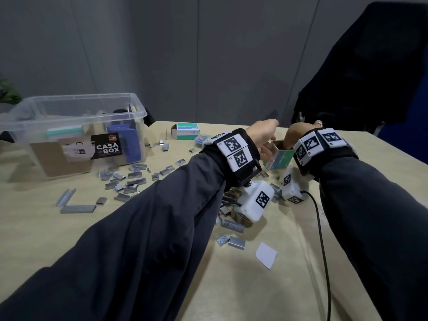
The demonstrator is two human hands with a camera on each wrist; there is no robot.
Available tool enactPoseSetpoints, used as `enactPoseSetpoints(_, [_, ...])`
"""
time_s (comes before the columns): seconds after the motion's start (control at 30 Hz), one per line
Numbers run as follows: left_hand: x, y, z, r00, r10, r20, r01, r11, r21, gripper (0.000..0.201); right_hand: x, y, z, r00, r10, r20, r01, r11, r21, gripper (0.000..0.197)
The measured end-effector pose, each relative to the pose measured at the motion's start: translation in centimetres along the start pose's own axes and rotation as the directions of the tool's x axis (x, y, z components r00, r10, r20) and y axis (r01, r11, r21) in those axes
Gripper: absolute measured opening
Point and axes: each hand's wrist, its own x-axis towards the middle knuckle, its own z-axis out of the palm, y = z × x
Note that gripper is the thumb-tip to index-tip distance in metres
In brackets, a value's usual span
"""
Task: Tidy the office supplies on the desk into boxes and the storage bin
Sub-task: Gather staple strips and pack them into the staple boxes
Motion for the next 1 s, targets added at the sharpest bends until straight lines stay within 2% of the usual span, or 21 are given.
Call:
enactPoseSetpoints(0.07, [0.2,-0.1,0.0,1.0,-0.007,0.005,0.007,1.0,-0.007,0.047,-0.8,-0.3,-0.1,1.0,0.01,-0.016,-0.011,0.998,-0.063,0.036])
enactPoseSetpoints(0.13, [0.3,-0.1,0.0,1.0,-0.017,0.006,0.017,1.0,-0.008,0.047,-1.6,-0.5,-0.7,0.999,0.031,-0.015,-0.032,0.993,-0.115,0.021])
enactPoseSetpoints(0.2, [0.2,-0.1,-0.3,1.0,-0.023,0.011,0.023,1.0,0.006,0.048,-1.4,-0.5,-1.1,1.0,0.027,-0.011,-0.029,0.99,-0.137,0.016])
enactPoseSetpoints(0.3, [-0.3,0.0,-1.4,1.0,-0.018,-0.001,0.018,0.997,0.074,0.048,-2.2,-0.6,-2.1,0.998,0.017,-0.055,-0.022,0.995,-0.095,0.018])
enactPoseSetpoints(0.4, [-1.6,0.1,-4.1,0.999,0.018,0.03,-0.023,0.979,0.201,0.04,-3.3,-1.5,-3.6,0.991,0.001,-0.131,-0.012,0.996,-0.084,0.023])
enactPoseSetpoints(0.5, [-4.2,0.0,-8.0,0.997,0.054,0.055,-0.069,0.939,0.337,0.035,-4.6,-2.9,-5.2,0.961,-0.075,-0.264,0.07,0.997,-0.026,0.035])
enactPoseSetpoints(0.6, [-6.9,-0.4,-12.5,0.999,0.046,0.019,-0.05,0.885,0.463,0.035,-6.2,-5.1,-5.9,0.925,-0.2,-0.322,0.22,0.975,0.028,0.033])
enactPoseSetpoints(0.67, [-8.3,-1.1,-15.6,0.999,0.016,-0.041,0.008,0.851,0.525,0.034,-7.0,-7.0,-5.9,0.921,-0.295,-0.256,0.319,0.946,0.055,0.037])
enactPoseSetpoints(0.73, [-9.1,-2.1,-18.7,0.992,-0.02,-0.127,0.089,0.815,0.573,0.033,-7.8,-9.2,-5.4,0.903,-0.422,-0.088,0.43,0.896,0.112,0.038])
enactPoseSetpoints(0.83, [-10.2,-3.7,-22.6,0.97,-0.041,-0.238,0.188,0.745,0.64,0.03,-9.5,-12.2,-4.2,0.802,-0.578,0.149,0.55,0.812,0.195,0.027])
enactPoseSetpoints(0.9, [-10.9,-4.6,-24.6,0.963,-0.043,-0.266,0.22,0.694,0.686,0.022,-10.3,-14.0,-3.3,0.747,-0.615,0.252,0.586,0.789,0.185,0.029])
enactPoseSetpoints(1.0, [-12.0,-5.5,-26.2,0.957,-0.082,-0.277,0.271,0.586,0.763,0.015,-11.1,-16.3,-2.1,0.705,-0.606,0.367,0.626,0.776,0.08,0.037])
